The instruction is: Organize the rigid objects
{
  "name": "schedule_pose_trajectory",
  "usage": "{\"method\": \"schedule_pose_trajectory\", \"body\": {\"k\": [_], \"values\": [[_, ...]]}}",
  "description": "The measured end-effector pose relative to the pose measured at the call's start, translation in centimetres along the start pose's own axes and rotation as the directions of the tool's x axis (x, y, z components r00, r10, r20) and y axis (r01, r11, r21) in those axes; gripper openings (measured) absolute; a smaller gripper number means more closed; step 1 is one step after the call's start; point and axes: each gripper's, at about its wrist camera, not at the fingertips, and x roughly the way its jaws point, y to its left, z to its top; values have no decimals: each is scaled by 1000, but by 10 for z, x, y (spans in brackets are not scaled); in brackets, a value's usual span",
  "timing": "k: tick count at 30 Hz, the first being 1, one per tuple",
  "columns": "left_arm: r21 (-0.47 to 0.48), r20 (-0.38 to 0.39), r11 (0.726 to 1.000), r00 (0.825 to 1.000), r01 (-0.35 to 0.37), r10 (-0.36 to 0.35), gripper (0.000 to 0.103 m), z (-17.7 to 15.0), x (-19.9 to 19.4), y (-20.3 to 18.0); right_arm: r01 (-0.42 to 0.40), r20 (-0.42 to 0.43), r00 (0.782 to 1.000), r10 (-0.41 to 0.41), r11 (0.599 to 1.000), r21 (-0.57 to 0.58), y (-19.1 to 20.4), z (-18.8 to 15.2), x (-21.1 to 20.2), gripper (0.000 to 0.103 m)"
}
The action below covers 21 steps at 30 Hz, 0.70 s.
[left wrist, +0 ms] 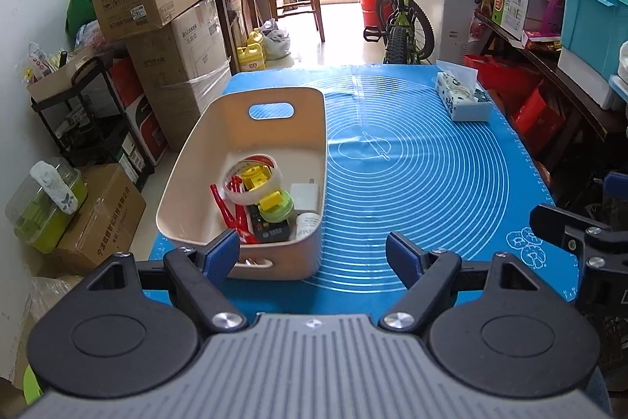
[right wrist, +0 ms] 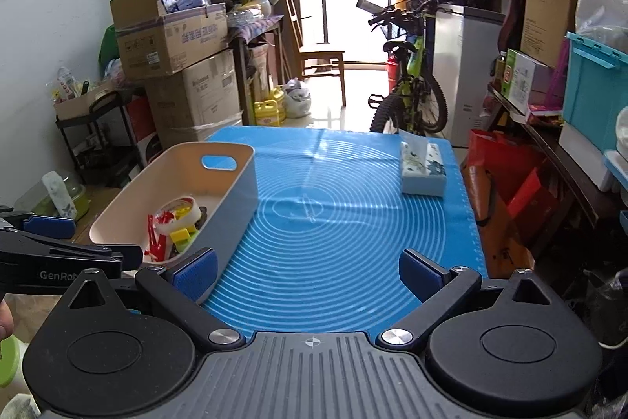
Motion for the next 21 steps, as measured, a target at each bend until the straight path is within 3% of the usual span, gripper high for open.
{"method": "schedule_pose_trajectory", "body": {"k": [16, 21], "values": [[-12, 55, 1000, 998, 18, -17, 82, -63, -13, -23, 59, 62, 996, -59, 998, -4, -5, -74, -32, 98], [-54, 80, 998, 997, 14, -10, 82, -74, -17, -20, 66, 106, 992, -66, 998, 4, -2, -86, -41, 98]]}}
